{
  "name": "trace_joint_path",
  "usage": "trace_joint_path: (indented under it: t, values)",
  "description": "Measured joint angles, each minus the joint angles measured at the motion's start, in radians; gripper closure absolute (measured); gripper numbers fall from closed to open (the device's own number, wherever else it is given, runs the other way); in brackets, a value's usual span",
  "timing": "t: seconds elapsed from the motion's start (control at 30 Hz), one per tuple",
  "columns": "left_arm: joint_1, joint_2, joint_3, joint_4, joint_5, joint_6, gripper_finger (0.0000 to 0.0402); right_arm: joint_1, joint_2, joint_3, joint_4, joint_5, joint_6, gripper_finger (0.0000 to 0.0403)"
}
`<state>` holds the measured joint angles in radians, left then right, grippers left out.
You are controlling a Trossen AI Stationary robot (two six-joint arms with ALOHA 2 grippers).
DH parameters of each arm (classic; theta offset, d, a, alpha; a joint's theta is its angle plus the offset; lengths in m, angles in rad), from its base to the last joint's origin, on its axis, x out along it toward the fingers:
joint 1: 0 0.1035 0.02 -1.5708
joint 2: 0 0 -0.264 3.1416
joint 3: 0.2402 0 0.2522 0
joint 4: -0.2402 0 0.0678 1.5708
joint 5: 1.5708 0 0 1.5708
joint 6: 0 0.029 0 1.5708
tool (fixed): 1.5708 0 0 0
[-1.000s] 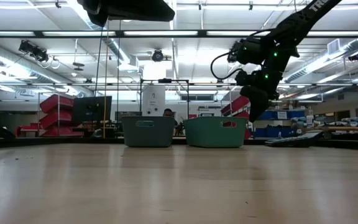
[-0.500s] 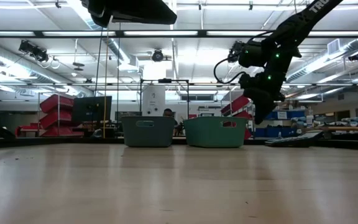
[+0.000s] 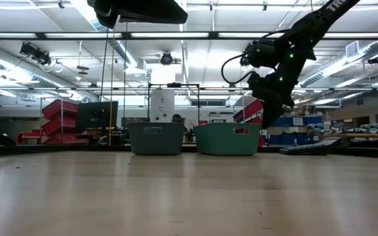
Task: Sort batteries
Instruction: Move all the bins to the top corner of the table
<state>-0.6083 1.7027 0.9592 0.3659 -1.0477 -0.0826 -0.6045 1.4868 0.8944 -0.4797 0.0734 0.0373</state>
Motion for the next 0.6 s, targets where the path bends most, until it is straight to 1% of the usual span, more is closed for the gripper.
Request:
trace_joint_path:
  t: [0.23, 0.6]
  values:
    - [0.014, 0.0, 0.0, 0.005, 0.0, 0.0, 0.0401, 0.059, 0.0, 0.0, 0.02, 0.0, 0.014, 0.0403]
    - [0.014, 0.0, 0.0, 0.004, 0.001, 0.003, 0.0401, 0.092, 0.0, 0.0, 0.048, 0.001, 0.038, 0.0403]
